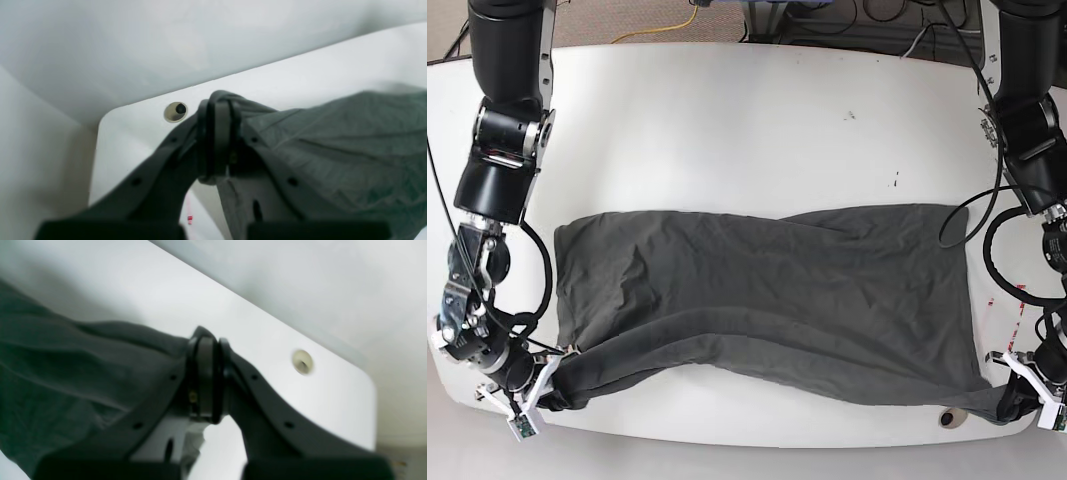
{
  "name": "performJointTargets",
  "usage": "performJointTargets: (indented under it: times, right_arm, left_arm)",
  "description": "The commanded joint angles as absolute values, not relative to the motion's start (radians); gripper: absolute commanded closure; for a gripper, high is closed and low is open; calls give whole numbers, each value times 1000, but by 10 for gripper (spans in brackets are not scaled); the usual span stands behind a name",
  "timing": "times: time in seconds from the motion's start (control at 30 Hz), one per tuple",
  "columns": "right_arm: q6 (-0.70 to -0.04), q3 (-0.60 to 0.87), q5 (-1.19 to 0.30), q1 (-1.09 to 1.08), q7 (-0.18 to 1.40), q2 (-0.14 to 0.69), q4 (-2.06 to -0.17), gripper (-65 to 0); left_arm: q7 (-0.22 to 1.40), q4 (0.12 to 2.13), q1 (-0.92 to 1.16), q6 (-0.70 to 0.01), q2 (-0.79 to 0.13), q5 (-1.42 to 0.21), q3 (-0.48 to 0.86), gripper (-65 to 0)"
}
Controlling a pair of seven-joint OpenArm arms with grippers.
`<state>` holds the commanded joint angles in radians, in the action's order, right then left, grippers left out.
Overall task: Layout the t-shirt on the table in an organized manner, then fold the t-shirt properly
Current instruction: 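Release the shirt and move the right gripper beside the shirt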
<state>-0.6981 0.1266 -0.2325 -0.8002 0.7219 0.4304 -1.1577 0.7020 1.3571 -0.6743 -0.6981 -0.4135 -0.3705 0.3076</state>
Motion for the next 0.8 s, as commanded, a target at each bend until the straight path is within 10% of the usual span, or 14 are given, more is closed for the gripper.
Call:
performJointTargets:
  times: [0.37, 0.63, 0.8]
  right_arm:
    - [-698, 5, -217, -977, 410, 394, -785, -54]
    - [-698, -110, -219, -1075, 321, 361, -696, -441]
    - [-698, -137, -226, -1109, 326, 361, -697, -639]
  left_arm:
    - [647, 1311, -699, -698, -463, -371, 311, -10]
    - [636, 1199, -776, -698, -559, -371, 311, -19]
    - [636, 1139, -799, -698, -616, -372, 311, -247]
